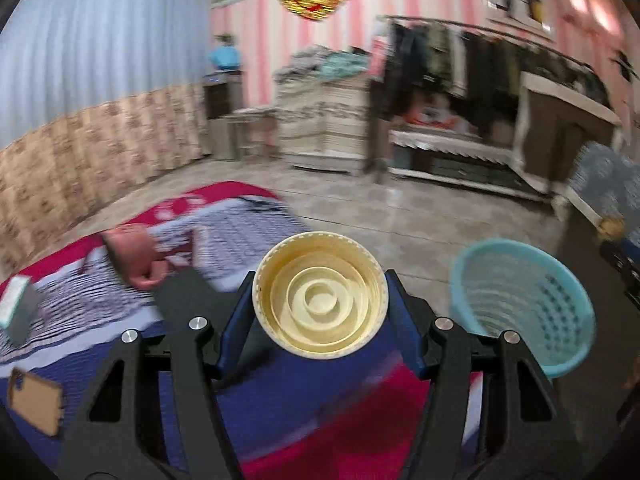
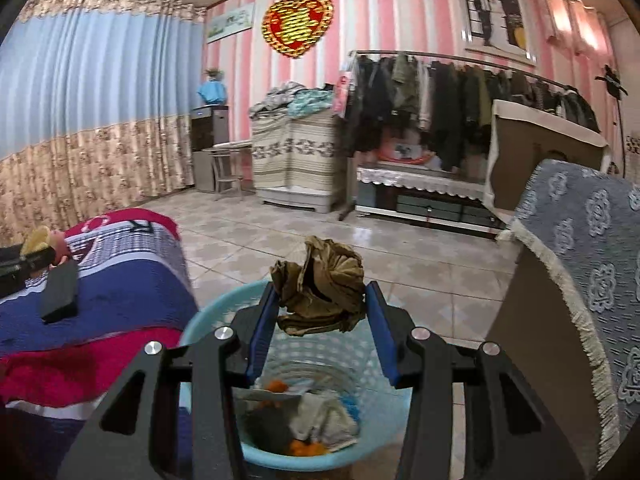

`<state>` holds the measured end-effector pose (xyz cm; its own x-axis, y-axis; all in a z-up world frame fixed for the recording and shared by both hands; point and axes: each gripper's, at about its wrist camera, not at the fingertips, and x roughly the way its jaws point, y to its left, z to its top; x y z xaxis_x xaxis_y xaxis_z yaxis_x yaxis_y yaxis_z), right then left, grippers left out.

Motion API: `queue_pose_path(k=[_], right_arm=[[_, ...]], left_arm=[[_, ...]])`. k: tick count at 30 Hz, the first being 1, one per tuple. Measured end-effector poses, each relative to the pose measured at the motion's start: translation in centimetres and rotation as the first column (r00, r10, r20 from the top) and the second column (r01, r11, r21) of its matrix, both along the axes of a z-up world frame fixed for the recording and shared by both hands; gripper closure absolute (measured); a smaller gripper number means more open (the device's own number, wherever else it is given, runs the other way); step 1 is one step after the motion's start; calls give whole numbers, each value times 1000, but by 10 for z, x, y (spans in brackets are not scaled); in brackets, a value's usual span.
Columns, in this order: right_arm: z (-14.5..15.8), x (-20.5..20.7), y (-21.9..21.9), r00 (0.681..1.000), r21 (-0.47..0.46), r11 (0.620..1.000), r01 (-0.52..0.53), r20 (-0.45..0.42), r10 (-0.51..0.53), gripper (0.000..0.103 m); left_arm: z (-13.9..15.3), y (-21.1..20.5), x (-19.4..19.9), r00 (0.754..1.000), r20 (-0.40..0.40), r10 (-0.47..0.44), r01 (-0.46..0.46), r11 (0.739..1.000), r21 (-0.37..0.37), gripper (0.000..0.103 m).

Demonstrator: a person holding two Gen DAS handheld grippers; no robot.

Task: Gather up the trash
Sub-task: 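Carry the cream lid and brown cloth over the light-blue wastebasket with both tools, then open left tool to drop the cream lid while right tool opens to drop the cloth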

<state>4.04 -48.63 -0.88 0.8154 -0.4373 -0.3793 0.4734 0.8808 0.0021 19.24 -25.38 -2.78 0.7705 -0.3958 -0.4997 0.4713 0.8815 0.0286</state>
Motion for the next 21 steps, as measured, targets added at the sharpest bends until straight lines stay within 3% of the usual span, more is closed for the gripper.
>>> queue_pose_path(k=[3, 8, 15, 17, 18, 19, 21], right_arm=[[-3, -12, -17, 1000, 8, 1000, 28, 7, -28, 58], [-15, -23, -41, 998, 25, 998, 65, -4, -65, 59], [-33, -33, -65, 995, 55, 994, 94, -22, -93, 59], [-36, -34, -68, 995, 57, 994, 97, -26, -96, 59], [-38, -34, -69, 995, 59, 993, 98, -28, -97, 59], [-39, -34, -70, 995, 61, 993, 98, -29, -96, 59], [-39, -31, -69, 995, 60, 994, 94, -32, -92, 59]], left_arm=[[-11, -45, -10, 994, -47, -101, 102, 995, 14, 42], [-22, -108, -34, 969, -20, -245, 246, 968, 46, 42], [-39, -165, -34, 949, -58, -309, 313, 946, 80, 42], [-42, -172, -26, 948, -85, -306, 313, 946, 84, 33], [-42, -171, -22, 952, -92, -291, 298, 951, 80, 21], [-39, -170, -16, 957, -88, -275, 281, 957, 71, 16], [-36, -165, -11, 962, -86, -259, 264, 963, 54, 14]])
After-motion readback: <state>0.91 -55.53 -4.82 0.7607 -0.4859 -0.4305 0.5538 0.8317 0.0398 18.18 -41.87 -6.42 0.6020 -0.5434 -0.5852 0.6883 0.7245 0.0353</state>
